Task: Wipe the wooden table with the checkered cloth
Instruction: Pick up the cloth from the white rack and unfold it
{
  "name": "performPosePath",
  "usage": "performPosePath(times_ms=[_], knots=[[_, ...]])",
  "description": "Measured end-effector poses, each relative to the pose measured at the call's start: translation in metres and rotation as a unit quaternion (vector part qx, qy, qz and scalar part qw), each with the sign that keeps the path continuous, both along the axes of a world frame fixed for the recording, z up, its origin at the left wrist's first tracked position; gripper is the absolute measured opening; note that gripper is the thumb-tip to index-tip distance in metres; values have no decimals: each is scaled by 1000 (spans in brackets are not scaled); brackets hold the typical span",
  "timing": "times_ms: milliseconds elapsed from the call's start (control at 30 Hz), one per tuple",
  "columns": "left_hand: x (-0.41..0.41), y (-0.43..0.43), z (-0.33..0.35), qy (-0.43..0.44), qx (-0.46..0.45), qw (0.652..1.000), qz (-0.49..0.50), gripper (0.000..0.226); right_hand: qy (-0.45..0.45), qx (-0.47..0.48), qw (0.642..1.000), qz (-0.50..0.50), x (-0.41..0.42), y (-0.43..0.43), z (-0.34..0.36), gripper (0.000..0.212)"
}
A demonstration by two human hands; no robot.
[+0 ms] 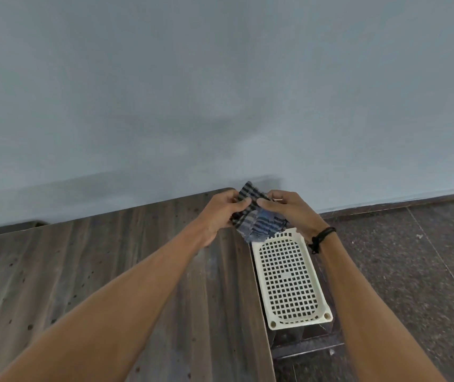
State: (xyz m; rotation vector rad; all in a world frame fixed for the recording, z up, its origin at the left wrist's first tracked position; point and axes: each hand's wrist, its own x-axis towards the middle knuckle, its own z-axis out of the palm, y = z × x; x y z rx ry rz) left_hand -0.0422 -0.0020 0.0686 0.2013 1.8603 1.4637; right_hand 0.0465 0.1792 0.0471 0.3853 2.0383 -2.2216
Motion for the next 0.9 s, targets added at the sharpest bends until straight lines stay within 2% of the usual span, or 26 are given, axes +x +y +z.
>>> performPosePath(times_ms=[133, 200, 267, 400, 500, 600, 767, 900], knots=[[6, -18, 1, 58, 27, 998, 0, 40, 11, 27, 999, -14, -2, -20, 21, 12], [6, -28, 3, 49, 44, 998, -19, 47, 5, 21, 999, -24, 0, -27, 32, 9], [7, -39, 5, 25, 48, 997, -63, 51, 7, 55, 998, -13, 2, -34, 44, 11], [7, -58, 8, 48, 14, 990, -133, 34, 28, 147, 988, 31, 1, -45, 78, 8], [4, -69, 11, 67, 34, 993, -86, 33, 56, 235, 970, 33, -7, -52, 102, 8], [-1, -79, 17, 69, 78, 993, -62, 37, 88, 274, 958, 16, -20, -61, 119, 10], [-4, -102, 26, 4, 153, 988, -27, 38, 99, 275, 956, -12, -40, -71, 118, 3], [2, -118, 21, -52, 175, 983, 4, 35, 42, 261, 963, -56, -44, -88, 85, 6]])
